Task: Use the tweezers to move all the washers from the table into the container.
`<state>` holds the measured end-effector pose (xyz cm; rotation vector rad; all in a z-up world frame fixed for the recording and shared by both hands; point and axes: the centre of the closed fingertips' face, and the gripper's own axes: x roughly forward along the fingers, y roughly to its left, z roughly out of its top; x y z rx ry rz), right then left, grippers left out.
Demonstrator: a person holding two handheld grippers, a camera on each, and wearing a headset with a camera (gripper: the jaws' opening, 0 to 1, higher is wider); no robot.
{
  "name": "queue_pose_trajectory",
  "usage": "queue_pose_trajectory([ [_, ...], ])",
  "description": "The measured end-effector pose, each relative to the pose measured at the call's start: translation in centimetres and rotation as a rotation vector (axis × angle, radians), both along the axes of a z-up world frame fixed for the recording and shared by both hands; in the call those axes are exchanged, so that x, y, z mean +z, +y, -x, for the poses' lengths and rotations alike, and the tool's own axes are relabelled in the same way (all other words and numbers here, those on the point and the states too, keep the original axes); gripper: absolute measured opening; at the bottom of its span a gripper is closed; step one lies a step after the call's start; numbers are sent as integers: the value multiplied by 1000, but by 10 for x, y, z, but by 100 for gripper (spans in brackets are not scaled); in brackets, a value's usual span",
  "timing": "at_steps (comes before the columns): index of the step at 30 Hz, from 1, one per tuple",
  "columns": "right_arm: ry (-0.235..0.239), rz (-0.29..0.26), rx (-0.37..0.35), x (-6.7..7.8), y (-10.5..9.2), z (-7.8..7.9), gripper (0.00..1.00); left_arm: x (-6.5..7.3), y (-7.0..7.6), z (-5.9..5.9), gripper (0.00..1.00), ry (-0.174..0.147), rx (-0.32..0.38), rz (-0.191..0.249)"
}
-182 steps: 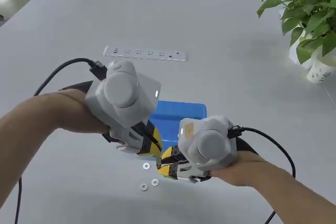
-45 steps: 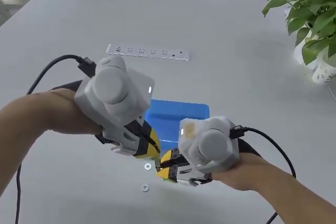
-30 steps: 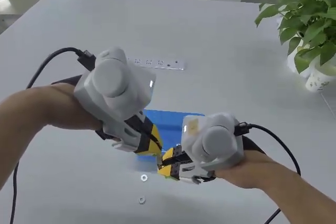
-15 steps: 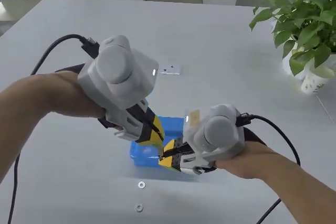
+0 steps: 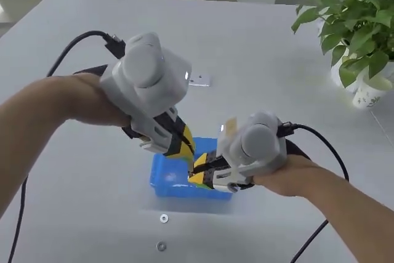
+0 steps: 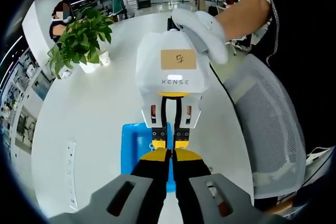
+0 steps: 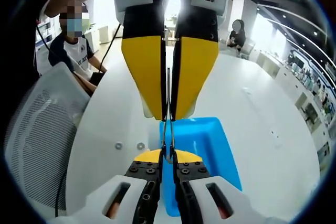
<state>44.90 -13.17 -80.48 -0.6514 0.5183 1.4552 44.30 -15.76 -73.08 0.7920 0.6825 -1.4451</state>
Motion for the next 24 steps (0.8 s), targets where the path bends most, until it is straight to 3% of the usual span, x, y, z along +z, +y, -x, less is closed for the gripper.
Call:
queue_pose_trajectory([
  [24,35,22,-33,-34,-7,-32,9,-34,-6,-32,6,4,2,-7],
])
